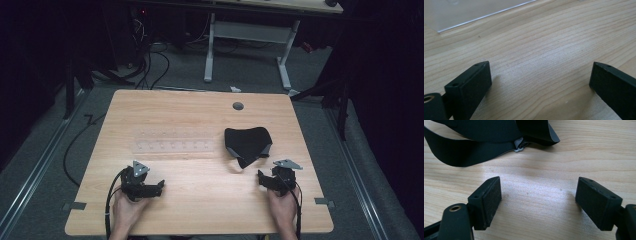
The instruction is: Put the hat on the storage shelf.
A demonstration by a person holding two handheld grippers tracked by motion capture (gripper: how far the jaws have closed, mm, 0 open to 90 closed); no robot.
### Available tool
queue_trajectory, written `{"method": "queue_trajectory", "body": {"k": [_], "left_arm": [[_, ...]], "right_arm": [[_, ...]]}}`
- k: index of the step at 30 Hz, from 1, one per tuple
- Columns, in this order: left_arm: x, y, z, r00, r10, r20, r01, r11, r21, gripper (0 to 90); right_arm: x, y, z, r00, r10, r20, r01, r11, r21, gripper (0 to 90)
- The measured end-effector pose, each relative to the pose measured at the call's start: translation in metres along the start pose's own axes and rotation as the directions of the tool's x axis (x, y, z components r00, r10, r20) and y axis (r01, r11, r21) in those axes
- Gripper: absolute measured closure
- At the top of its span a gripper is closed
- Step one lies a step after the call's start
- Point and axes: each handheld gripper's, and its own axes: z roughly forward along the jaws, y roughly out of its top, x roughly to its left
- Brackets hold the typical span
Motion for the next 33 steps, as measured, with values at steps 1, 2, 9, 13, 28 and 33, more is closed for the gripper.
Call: {"method": "queue_trajectory", "body": {"k": [1, 2, 9, 13, 28, 33], "left_arm": [[-0.0002, -0.0004, -0.0002, 1.0, 0.008, -0.001, -0.008, 1.0, -0.005, 6.7], [-0.0004, -0.0005, -0.0007, 0.9999, 0.011, 0.005, -0.011, 0.9999, -0.004, 8.0], [-0.0011, -0.0003, -0.0011, 0.9999, 0.004, 0.014, -0.003, 1.0, -0.009, 10.0], [-0.0013, -0.0003, -0.0011, 0.9998, 0.006, 0.02, -0.006, 0.9999, -0.008, 10.7], [-0.0016, -0.0001, -0.0008, 0.9998, 0.004, 0.021, -0.004, 1.0, -0.008, 11.3], [-0.0015, 0.0, -0.0009, 0.9998, 0.005, 0.02, -0.005, 1.0, -0.008, 11.3]], "right_arm": [[0.0, 0.0, -0.0001, 1.0, 0.0, 0.001, 0.0, 1.0, 0.001, 21.1], [0.0, 0.0, 0.0001, 1.0, 0.001, -0.001, -0.001, 1.0, -0.001, 21.2], [-0.0004, 0.0, 0.0001, 1.0, 0.002, -0.004, -0.002, 1.0, -0.002, 21.5], [-0.0004, 0.0, 0.0001, 1.0, 0.003, -0.005, -0.003, 1.0, -0.002, 21.5], [-0.0016, -0.0004, -0.0006, 0.9999, -0.007, -0.013, 0.007, 1.0, 0.003, 21.2], [-0.0021, -0.0011, -0.0019, 1.0, -0.004, -0.008, 0.004, 1.0, -0.002, 24.6]]}}
